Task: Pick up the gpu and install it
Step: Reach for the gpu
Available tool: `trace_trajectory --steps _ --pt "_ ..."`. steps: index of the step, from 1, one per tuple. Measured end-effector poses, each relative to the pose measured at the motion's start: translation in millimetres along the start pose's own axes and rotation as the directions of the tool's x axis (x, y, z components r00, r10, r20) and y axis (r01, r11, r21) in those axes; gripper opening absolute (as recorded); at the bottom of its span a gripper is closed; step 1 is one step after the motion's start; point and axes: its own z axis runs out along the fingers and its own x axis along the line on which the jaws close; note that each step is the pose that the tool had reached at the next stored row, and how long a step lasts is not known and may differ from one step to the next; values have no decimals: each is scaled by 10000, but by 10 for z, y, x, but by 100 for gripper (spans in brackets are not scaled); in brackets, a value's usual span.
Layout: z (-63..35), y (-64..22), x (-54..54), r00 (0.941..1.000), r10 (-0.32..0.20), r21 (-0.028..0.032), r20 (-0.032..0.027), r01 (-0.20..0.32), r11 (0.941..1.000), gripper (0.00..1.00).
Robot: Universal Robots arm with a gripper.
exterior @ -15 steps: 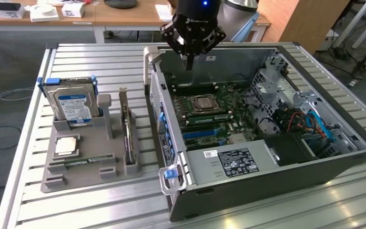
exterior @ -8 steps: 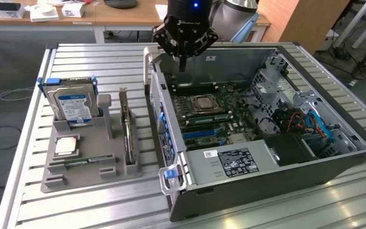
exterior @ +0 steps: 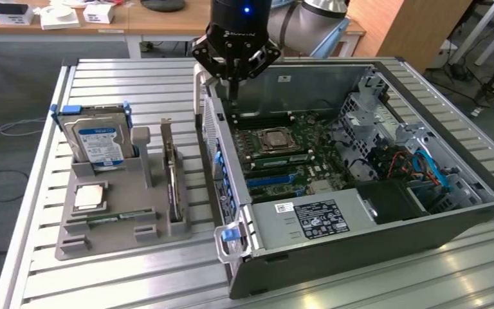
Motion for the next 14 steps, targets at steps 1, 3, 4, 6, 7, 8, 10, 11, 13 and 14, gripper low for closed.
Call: trace_trajectory --steps 1,3,4,6,7,8,10,11,13,14 --pt "4 -2 21 10000 0 0 -3 0 10000 11" --pt "10 -5 60 10000 0 1 -10 0 10000 11" --pt "14 -7 78 10000 1 1 -14 -1 10000 11" --pt "19 -9 111 10000 2 2 -20 -2 10000 11" --pt "22 -11 131 10000 2 2 -23 -2 10000 11" --pt "24 -12 150 10000 2 2 -25 -2 10000 11" --pt "28 -15 183 10000 1 2 -28 -1 10000 11" --pt "30 -17 203 10000 2 2 -29 -1 10000 11" --pt "34 -20 245 10000 1 3 -30 -1 10000 11" --pt "36 -22 270 10000 1 3 -30 -1 10000 11"
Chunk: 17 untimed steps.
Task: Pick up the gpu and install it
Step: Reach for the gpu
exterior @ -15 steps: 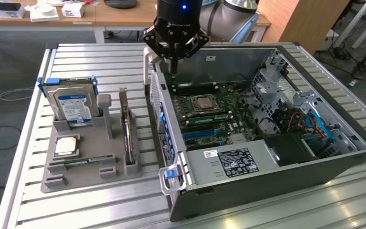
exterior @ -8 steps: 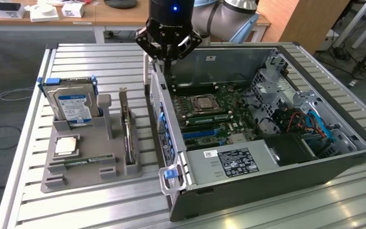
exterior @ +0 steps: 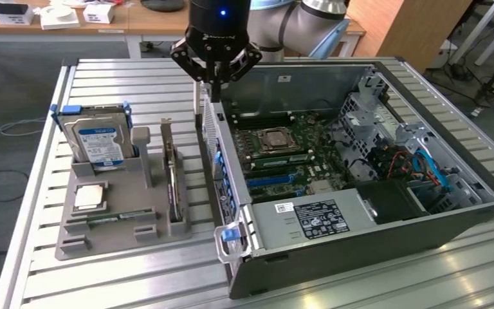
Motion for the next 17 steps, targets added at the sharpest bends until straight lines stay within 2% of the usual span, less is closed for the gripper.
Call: trace_trajectory --steps 12,17 --pt "23 -21 271 10000 2 -1 -1 -2 10000 11" --pt "31 -28 348 10000 2 0 -2 -2 10000 11"
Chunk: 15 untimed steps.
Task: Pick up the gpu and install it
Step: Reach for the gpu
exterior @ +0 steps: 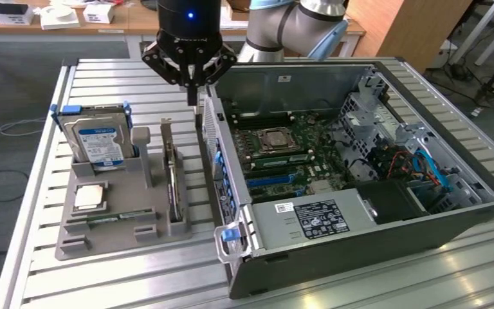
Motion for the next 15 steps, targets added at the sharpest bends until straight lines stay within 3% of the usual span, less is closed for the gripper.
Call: trace_trajectory --steps 15 --pt "16 -20 225 10000 -1 0 -3 1 10000 11"
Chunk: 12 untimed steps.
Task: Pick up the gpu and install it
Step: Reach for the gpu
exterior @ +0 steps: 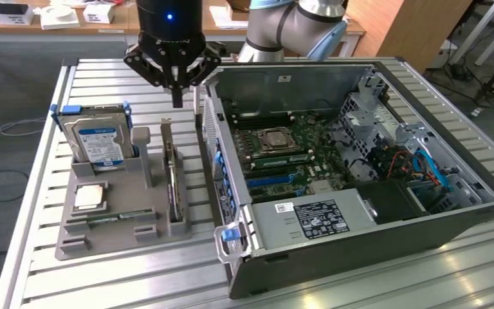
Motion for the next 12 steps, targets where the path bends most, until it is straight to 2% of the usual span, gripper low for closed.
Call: trace_trajectory --steps 4,9,12 --pt "4 -4 48 10000 1 0 0 -1 10000 11" --pt "3 -7 49 10000 0 1 -2 0 10000 11" --pt "1 -60 45 10000 0 0 -1 0 10000 11"
